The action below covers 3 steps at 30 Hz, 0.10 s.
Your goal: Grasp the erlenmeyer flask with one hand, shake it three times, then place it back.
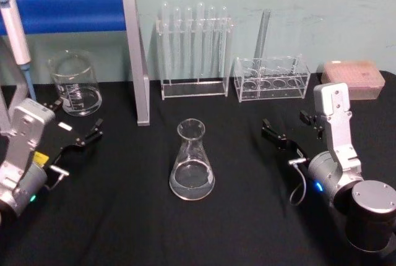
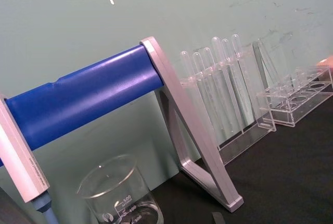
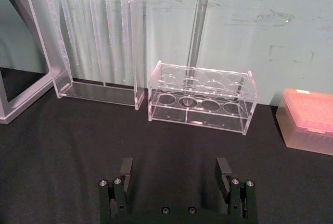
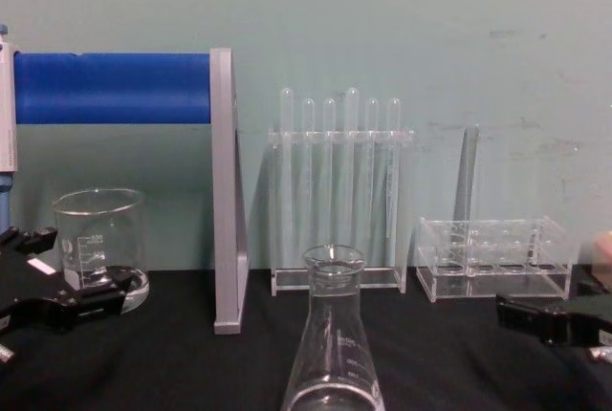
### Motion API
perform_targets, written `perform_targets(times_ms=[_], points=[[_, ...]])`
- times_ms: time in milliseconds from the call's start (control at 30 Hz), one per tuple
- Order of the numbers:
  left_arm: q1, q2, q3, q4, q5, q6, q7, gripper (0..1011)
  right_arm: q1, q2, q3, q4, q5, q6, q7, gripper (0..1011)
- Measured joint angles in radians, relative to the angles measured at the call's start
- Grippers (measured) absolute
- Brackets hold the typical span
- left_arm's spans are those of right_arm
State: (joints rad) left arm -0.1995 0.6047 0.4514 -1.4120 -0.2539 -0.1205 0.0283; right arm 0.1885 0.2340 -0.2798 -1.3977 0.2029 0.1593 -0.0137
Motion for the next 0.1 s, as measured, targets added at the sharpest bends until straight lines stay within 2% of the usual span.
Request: perform_targets(times_ms=[100], points=[[0.000, 0.000, 0.000, 0.000, 0.000, 0.000, 0.000, 1001, 0.000, 0.000, 0.000, 0.000, 0.000, 0.000, 0.000, 1000]])
